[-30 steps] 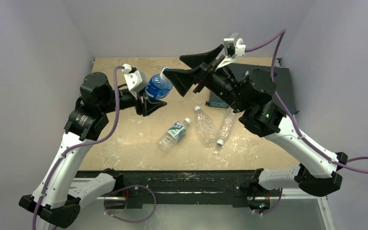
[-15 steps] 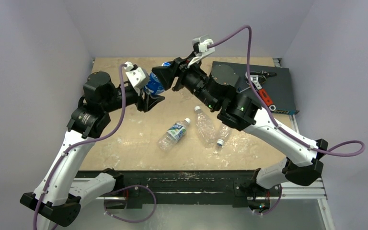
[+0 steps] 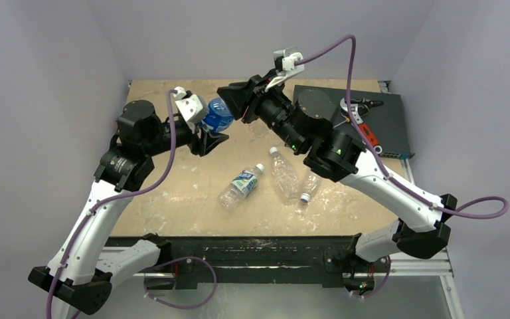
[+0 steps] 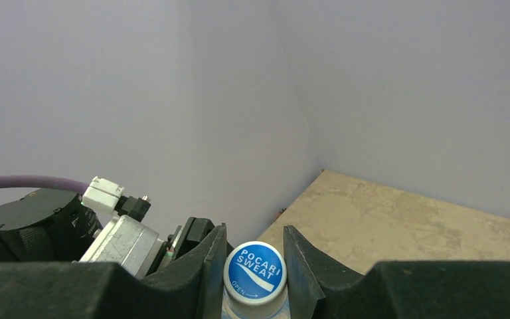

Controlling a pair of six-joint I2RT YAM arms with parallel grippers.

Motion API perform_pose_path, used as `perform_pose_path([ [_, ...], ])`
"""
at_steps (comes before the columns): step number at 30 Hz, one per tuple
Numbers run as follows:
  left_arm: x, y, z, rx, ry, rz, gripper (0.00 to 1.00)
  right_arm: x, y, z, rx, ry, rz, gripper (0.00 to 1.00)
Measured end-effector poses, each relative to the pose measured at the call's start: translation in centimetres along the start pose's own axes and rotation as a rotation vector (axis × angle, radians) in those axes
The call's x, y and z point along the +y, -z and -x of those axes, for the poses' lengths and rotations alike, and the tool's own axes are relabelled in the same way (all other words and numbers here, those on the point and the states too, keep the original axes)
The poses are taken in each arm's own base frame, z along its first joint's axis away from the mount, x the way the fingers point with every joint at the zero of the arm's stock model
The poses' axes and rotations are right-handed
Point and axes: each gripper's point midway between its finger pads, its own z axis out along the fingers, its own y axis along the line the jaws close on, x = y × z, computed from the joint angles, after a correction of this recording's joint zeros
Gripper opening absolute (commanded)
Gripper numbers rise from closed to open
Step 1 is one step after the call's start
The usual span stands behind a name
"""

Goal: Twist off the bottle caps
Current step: Unscrew the bottle cap from the plastic bottle.

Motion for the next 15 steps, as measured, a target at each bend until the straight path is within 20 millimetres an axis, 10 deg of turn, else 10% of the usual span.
perform_pose_path([
  [15, -2.0, -0.1, 0.2, -0.004, 0.037, -0.117, 0.34, 0.7, 1.5, 0.1, 0.006, 0.051, 0.088, 0.0],
])
